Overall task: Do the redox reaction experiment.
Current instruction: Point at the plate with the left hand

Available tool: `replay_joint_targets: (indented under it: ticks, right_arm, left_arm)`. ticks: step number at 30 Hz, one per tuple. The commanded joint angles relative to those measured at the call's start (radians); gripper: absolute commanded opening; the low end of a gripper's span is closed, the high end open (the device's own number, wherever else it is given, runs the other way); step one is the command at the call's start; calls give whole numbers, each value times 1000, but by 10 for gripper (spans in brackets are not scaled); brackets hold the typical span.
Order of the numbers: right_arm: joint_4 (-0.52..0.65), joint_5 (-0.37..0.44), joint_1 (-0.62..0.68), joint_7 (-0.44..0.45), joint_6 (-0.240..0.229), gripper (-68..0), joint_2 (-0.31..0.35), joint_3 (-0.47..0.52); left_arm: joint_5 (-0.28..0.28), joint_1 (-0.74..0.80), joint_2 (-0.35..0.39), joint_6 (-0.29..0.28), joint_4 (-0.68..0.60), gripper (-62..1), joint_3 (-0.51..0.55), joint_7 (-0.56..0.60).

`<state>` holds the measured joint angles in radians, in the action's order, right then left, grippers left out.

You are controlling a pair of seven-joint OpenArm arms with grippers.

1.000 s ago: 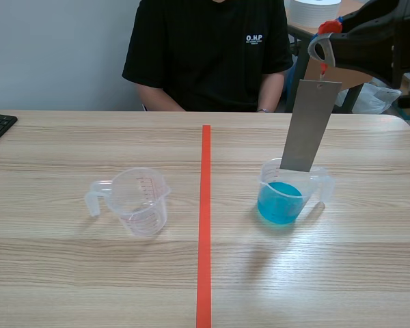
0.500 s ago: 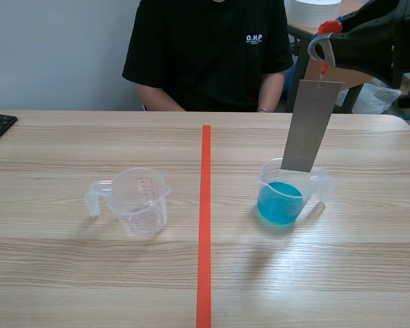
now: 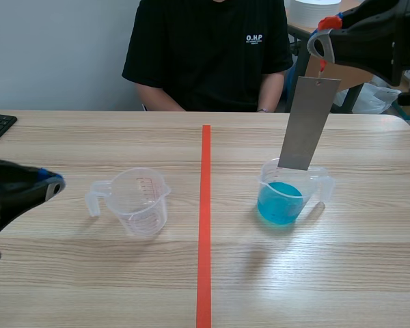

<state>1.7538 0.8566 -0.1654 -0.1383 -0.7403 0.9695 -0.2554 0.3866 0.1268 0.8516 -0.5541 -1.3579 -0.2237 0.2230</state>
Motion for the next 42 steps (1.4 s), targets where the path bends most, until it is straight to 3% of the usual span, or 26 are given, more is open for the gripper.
replay_joint_targets:
  ticks: [1,5,9,18,25,42]
  right_arm:
    - [3,11,-20,14,-5,-660,3,29]
    - [3,11,-20,14,-5,-660,3,29]
    - [3,11,-20,15,-5,-660,3,29]
    - [3,11,-20,18,-5,-660,3,29]
    - [3,11,-20,18,-5,-660,3,29]
    - [3,11,-20,18,-5,-660,3,29]
  left_arm:
    - [12,-61,-31,-3,-14,-575,-21,-8]
    - [-21,-198,-104,-3,-14,-575,-135,-61]
    - [-89,-300,-190,-3,-14,-575,-245,-112]
    - [-195,-406,-363,41,28,-575,-400,-171]
    - [-205,-476,-450,117,159,-575,-480,-170]
    - [-223,-632,-656,122,410,-575,-566,-160]
